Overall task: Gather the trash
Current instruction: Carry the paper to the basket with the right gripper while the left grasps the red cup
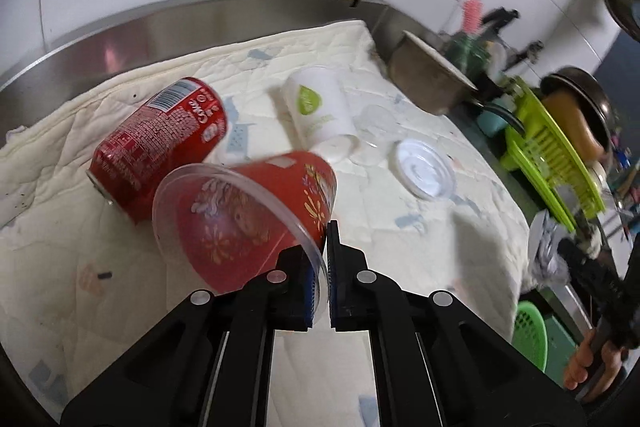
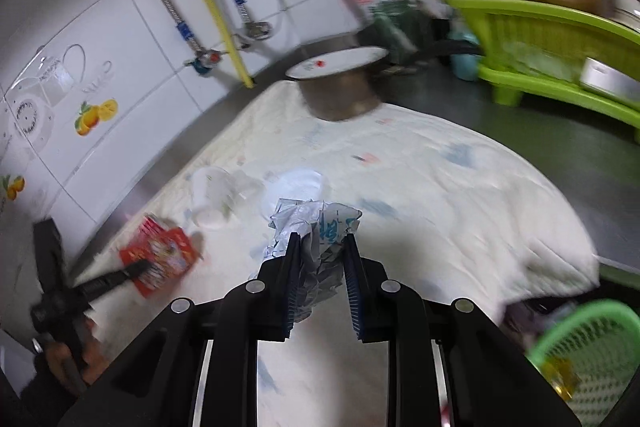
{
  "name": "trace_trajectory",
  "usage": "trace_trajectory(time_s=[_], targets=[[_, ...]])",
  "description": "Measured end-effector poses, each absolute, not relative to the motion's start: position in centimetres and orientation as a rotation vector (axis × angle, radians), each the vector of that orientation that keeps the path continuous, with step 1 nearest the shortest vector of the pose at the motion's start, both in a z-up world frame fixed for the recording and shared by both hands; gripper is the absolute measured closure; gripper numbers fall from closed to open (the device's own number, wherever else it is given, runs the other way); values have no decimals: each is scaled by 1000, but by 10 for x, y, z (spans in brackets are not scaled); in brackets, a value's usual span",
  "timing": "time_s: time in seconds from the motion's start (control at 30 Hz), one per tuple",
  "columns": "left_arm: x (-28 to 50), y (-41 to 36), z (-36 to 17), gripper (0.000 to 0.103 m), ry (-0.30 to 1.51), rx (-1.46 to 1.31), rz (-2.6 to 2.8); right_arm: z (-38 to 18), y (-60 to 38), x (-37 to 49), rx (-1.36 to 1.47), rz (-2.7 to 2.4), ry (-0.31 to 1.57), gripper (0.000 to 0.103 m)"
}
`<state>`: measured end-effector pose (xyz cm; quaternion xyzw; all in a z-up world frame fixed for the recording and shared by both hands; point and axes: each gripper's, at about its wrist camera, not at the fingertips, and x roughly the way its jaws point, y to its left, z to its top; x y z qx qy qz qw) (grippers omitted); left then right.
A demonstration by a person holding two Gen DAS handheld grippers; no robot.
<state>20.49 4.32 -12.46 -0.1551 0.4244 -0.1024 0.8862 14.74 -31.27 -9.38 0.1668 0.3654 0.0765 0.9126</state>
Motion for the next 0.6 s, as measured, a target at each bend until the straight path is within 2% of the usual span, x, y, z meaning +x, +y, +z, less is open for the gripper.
trace_trajectory(time_s=[0.3, 0.6], targets=[[159, 6, -101, 99, 883, -287, -361, -144, -394, 42, 356, -102, 885, 82], [127, -85, -81, 99, 893, -235, -608, -199, -458, -23, 398, -318, 1009, 80]])
